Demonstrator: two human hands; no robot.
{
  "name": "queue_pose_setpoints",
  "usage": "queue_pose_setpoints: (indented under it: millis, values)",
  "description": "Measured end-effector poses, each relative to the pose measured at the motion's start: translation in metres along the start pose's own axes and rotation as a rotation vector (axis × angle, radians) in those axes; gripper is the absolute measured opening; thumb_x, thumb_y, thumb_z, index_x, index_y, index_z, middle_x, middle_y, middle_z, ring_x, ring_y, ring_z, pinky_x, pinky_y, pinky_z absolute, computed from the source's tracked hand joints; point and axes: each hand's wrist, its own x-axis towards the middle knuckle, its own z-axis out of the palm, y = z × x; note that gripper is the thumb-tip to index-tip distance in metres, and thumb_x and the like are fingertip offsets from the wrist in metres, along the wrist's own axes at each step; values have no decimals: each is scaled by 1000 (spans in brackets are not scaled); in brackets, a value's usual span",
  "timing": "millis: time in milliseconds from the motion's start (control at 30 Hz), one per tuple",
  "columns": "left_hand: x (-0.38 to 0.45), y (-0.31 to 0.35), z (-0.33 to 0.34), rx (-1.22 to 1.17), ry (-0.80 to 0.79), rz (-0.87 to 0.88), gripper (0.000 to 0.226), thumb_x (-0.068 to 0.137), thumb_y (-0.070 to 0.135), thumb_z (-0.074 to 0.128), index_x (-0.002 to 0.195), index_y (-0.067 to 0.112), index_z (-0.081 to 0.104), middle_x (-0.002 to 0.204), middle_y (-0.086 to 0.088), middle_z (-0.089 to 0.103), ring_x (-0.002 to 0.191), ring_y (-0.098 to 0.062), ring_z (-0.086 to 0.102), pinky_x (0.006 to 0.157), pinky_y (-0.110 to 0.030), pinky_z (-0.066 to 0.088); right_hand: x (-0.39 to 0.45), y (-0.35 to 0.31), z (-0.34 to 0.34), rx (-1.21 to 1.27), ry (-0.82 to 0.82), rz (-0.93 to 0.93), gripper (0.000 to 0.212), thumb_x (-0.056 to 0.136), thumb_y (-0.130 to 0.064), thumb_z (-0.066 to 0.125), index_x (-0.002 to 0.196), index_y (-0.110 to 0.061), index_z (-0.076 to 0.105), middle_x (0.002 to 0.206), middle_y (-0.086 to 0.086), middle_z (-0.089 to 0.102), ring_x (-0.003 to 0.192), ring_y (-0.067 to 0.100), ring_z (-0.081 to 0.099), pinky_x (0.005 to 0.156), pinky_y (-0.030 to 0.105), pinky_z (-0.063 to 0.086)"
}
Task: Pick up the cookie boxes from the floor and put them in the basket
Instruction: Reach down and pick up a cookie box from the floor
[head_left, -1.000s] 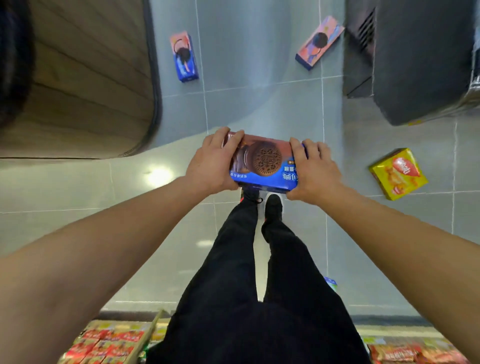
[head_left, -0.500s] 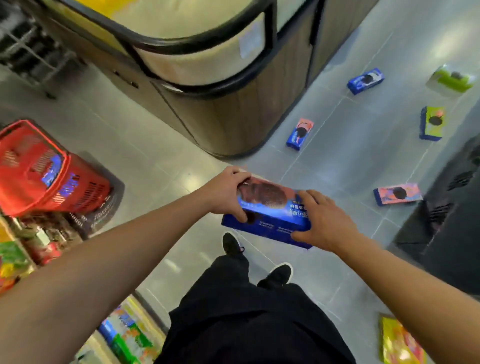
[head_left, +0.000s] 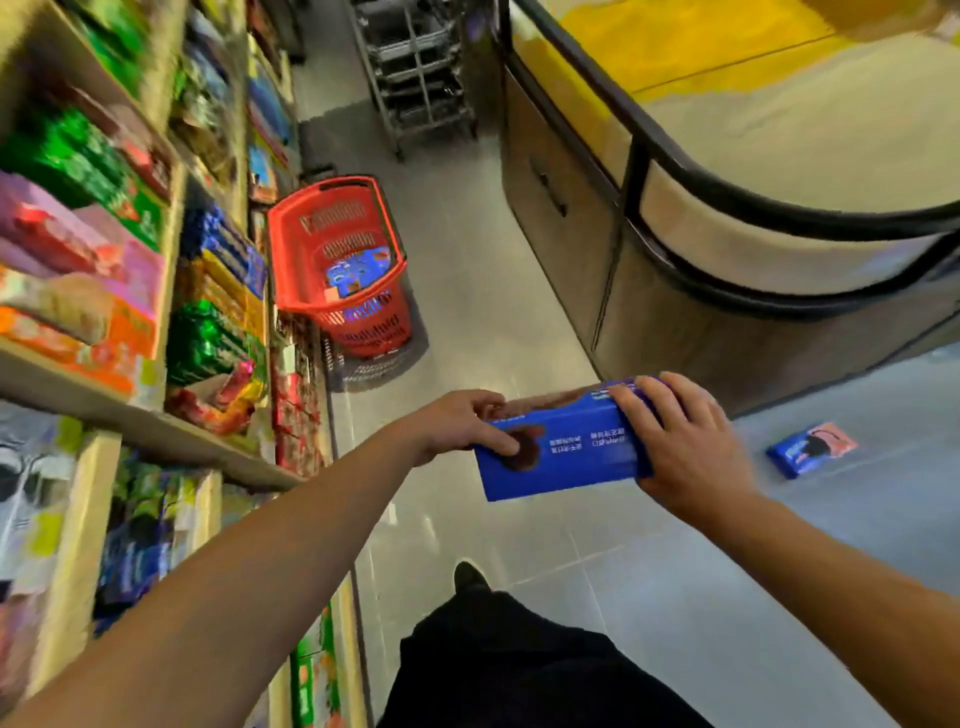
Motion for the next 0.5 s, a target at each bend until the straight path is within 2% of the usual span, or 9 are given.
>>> queue_pose_setpoints:
  millis: [133,200,267,367,433,500]
  values:
    - [-3,-21,-60,-121,164,94,72,69,24,85,133,17,53,124,-3,60,109,-18,61,99,-37,50,71,-34,-5,58,-58,-32,90,57,-37,82,136,-20,41,128,6,54,119,29,44,92,46,50]
    - [-6,-32,-85,-88,311,185,69,74,31,80,136,22,50,129,1,57,113,-15,58,99,-35,49,104,-53,-7,111,-89,-28,91,61,-41,81,138,-25,36,130,0,50,121,23,39,91,42,50]
    - [-9,-39,-102,-68,424,302,76,69,34,82,136,29,46,131,5,53,116,-11,54,96,-31,49,132,-67,-9,183,-113,-17,91,63,-44,80,139,-28,33,130,-4,47,123,18,35,90,40,51]
    - [-9,-48,-129,-19,486,444,93,56,36,85,136,38,38,134,12,44,119,-2,50,93,-20,46,176,-84,-11,264,-172,-28,91,65,-44,78,140,-32,29,131,-8,44,122,15,33,90,40,49]
    - [-2,-54,-148,73,509,453,99,51,42,85,135,46,33,135,18,34,120,4,44,92,-13,39,209,-91,-11,268,-216,-81,91,66,-46,76,141,-32,27,132,-7,43,123,16,33,93,41,48]
    - [9,-60,-164,133,522,387,106,48,48,85,138,50,28,135,20,26,120,0,42,93,-15,37,241,-96,-9,259,-263,-149,92,66,-48,74,142,-31,25,134,-6,43,123,18,33,96,40,48]
